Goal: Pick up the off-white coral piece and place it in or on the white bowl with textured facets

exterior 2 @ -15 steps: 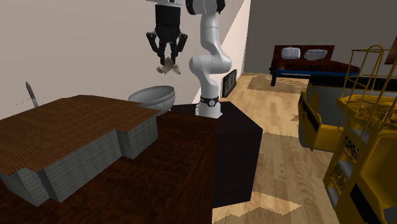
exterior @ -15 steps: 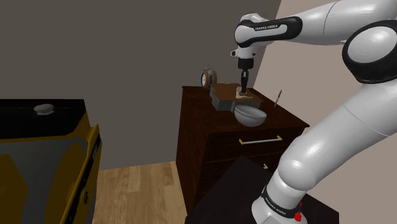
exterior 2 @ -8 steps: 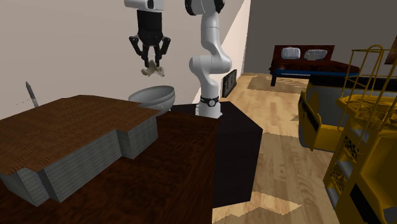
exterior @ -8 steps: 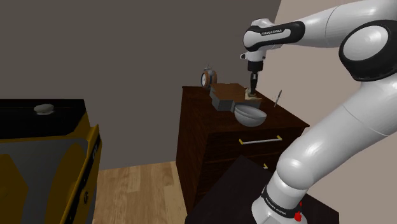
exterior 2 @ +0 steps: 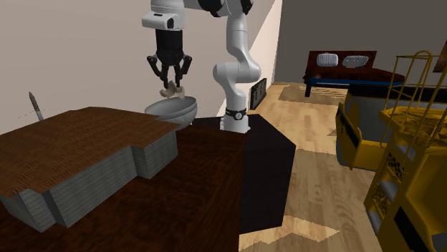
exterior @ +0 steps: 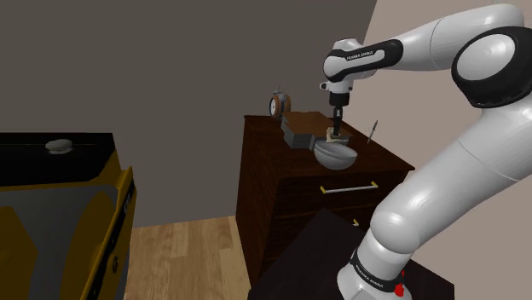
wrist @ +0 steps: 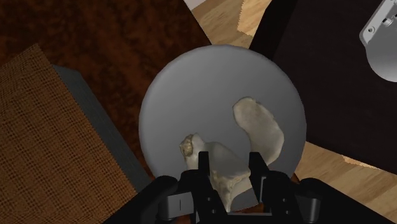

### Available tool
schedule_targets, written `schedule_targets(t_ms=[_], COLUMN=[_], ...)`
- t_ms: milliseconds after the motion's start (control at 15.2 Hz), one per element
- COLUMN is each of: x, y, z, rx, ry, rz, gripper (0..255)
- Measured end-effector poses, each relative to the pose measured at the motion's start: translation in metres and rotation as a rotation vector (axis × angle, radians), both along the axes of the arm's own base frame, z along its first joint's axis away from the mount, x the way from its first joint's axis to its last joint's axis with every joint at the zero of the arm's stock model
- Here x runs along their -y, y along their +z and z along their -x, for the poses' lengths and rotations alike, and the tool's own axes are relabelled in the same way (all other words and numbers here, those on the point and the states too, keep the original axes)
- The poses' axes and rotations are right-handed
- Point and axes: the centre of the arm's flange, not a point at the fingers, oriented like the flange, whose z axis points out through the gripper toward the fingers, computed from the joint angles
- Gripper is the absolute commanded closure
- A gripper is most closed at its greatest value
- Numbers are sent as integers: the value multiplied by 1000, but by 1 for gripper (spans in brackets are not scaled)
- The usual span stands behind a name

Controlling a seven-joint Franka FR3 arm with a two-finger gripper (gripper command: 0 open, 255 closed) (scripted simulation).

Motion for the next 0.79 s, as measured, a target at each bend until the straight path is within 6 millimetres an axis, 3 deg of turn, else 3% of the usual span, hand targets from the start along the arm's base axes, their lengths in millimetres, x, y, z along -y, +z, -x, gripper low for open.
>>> schedule_targets(t_ms=[264, 660, 726, 792], x=[-1, 0, 0, 0], y=[-19, -23, -23, -23], z=[0, -1, -1, -1], rx=[0, 0, 0, 0], ry=[0, 0, 0, 0], rz=[0, 0, 0, 0], gripper=[255, 255, 0, 0])
